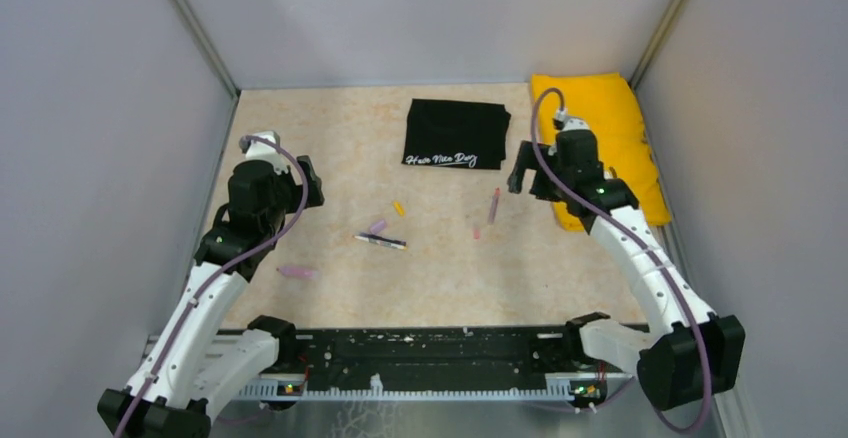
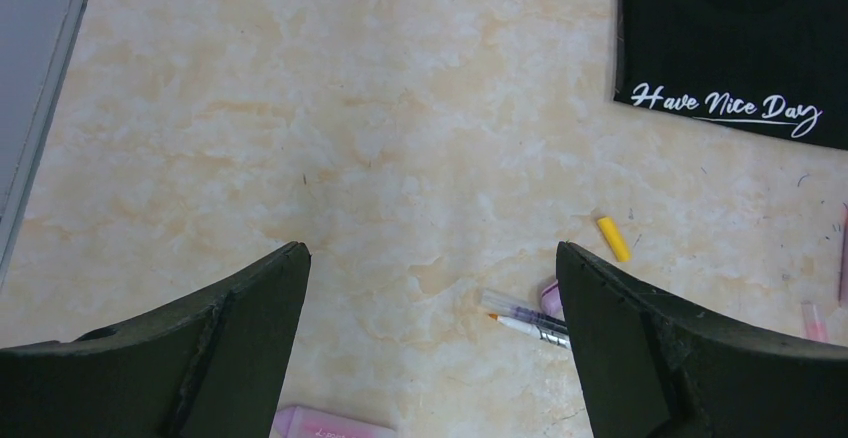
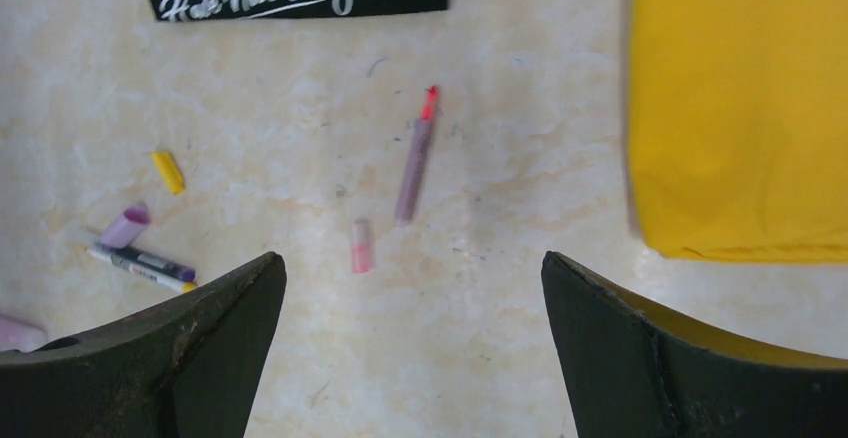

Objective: Insert the pens into the pen caps

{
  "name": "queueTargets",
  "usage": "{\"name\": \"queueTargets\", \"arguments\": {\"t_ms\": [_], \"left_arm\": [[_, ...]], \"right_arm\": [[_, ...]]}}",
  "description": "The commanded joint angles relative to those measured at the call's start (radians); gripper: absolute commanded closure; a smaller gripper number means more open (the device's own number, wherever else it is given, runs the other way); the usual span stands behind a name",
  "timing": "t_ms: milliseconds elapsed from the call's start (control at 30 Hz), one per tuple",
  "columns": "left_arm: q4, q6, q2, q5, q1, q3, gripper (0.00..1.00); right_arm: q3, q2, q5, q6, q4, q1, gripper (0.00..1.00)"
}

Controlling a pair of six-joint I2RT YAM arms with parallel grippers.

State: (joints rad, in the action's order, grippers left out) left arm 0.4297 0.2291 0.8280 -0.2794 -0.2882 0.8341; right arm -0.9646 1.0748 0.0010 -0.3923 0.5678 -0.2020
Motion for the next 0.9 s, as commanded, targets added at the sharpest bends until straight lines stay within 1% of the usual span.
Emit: {"name": "queueTargets", "arguments": {"t_ms": [0, 100, 200, 300, 433, 533, 600, 700, 800, 867], "left_arm": [[0.010, -0.020, -0.011, -0.024, 0.003, -0.004, 0.01], [0.015, -0.018, -0.011, -0.031, 0.004, -0.003, 0.01], [0.020, -0.010, -0.015, -0.047, 0.009, 0.001, 0.01], [0.021, -0.005, -0.030, -0.057, 0.013, 0.002, 0.01], [0.022, 0.012, -0.046, -0.105, 0.014, -0.003, 0.01], [0.041, 0.046, -0.043, -0.147, 0.014, 0.002, 0.01], [0.074, 0.089, -0.037, -0.160, 0.014, 0.011, 0.01], [0.160, 0.206, -0.040, -0.218, 0.014, 0.015, 0.01], [0.297, 0.387, -0.046, -0.282, 0.014, 0.016, 0.01], [0.383, 0.503, -0.050, -0.283, 0.014, -0.002, 0.01]], "right_arm": [[-0.128, 0.093, 0.106, 0.049, -0.004, -0.178, 0.02], [-0.183, 0.199, 0.087, 0.080, -0.014, -0.266, 0.05], [-0.235, 0.303, 0.123, 0.116, -0.027, -0.371, 0.06], [-0.287, 0.403, 0.116, 0.131, -0.046, -0.464, 0.08], [-0.325, 0.503, 0.051, 0.131, -0.097, -0.537, 0.10], [-0.352, 0.564, 0.028, 0.124, -0.101, -0.585, 0.11], [-0.368, 0.599, 0.047, 0.119, -0.086, -0.613, 0.12], [-0.369, 0.627, 0.110, 0.094, -0.059, -0.638, 0.13], [-0.321, 0.598, 0.199, 0.052, -0.056, -0.641, 0.13], [-0.278, 0.558, 0.255, 0.026, -0.065, -0.641, 0.13]]}}
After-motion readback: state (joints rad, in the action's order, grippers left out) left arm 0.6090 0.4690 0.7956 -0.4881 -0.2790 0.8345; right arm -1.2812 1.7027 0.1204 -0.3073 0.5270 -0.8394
